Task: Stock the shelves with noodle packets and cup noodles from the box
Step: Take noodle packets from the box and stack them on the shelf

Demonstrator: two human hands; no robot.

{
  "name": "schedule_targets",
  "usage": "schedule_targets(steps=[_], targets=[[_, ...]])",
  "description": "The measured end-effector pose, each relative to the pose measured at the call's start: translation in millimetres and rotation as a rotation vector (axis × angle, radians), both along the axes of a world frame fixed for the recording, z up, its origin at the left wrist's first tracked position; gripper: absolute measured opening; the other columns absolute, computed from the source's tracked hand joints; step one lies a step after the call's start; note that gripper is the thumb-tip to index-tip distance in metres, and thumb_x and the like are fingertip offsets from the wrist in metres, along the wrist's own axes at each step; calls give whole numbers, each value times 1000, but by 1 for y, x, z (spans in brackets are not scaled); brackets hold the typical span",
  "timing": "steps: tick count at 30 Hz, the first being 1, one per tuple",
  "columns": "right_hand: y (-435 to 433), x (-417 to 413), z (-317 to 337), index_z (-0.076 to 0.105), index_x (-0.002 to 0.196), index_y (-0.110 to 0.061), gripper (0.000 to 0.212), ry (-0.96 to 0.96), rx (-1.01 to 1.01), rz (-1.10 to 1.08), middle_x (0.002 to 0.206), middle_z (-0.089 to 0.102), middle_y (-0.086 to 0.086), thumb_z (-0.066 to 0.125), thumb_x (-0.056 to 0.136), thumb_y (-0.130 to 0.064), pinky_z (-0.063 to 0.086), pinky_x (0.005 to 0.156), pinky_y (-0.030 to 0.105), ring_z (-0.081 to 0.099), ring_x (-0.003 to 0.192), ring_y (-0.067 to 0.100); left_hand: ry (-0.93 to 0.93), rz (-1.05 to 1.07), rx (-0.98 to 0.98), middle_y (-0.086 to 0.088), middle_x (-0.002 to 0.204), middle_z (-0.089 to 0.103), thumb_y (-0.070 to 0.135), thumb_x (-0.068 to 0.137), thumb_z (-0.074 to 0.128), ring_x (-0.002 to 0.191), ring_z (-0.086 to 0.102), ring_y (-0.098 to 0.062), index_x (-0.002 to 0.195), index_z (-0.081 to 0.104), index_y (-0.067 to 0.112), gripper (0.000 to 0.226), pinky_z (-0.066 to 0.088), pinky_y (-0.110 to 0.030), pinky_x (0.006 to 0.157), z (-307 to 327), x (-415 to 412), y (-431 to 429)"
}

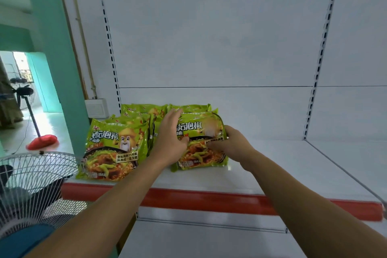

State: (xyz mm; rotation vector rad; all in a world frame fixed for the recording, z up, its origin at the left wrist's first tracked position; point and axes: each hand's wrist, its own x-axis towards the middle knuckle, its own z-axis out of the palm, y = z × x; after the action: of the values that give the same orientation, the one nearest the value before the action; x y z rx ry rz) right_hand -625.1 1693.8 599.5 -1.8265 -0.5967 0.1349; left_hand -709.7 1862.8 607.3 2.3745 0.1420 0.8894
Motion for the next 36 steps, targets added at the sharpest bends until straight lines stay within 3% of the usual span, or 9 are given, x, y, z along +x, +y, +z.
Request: schedule_targets(steps=[2,5,7,17,22,27,32,36], targets=[[10,1,-1,59,115,-24,39,-16,-11,-33,107,69,-1,77,81,-19,56,90,44,67,98,20,13,54,152,4,165,4,26,85,75,152,1,-18,157,12,29,95,7,-38,119,-2,2,5],[22,2,-4,54,112,-27,35,-49,-29,-91,108,67,-1,74,83,-23,55,90,44,65,99,21,203,119,460,1,164,-17,49,77,78,151,-14,-24,156,-11,31,120,3,-44,121,-8,2,11],[29,3,-6,53,113,-27,34,-44,-26,-106,108,66,0,73,85,-23,55,90,44,64,99,22,294,155,561,-1,162,-26,53,78,75,149,-21,-27,154,-18,31,122,-1,-45,121,-10,3,14],[51,5,-5,49,123,-23,43,14,17,-115,111,65,2,72,87,-20,56,81,35,65,99,22,318,212,659,-10,161,-25,29,88,68,148,-26,-30,154,-18,20,109,-4,-44,122,-6,9,22],[52,4,-4,49,124,-21,46,29,-7,-127,113,65,3,74,85,-21,57,88,41,65,100,22,329,207,661,-13,160,-28,21,91,63,147,-27,-32,154,-20,16,104,-5,-43,122,-5,6,19],[43,4,2,49,134,-17,54,23,-20,-166,112,64,1,73,86,-25,56,83,35,65,97,19,309,166,638,-11,160,-28,29,89,68,147,-26,-31,154,-18,18,108,-6,-42,121,-5,6,24],[29,-1,8,49,136,-17,52,7,-34,-228,109,63,-3,69,89,-30,47,84,31,60,103,17,159,97,592,-6,165,-8,52,91,60,152,-13,-26,157,1,20,94,0,-40,122,-4,-1,21],[17,-10,15,54,129,-19,42,-83,-114,-331,106,60,-5,66,91,-32,45,82,30,57,100,16,-14,-10,405,5,155,33,52,92,56,145,25,-17,151,33,27,69,24,-36,118,2,-12,8]])
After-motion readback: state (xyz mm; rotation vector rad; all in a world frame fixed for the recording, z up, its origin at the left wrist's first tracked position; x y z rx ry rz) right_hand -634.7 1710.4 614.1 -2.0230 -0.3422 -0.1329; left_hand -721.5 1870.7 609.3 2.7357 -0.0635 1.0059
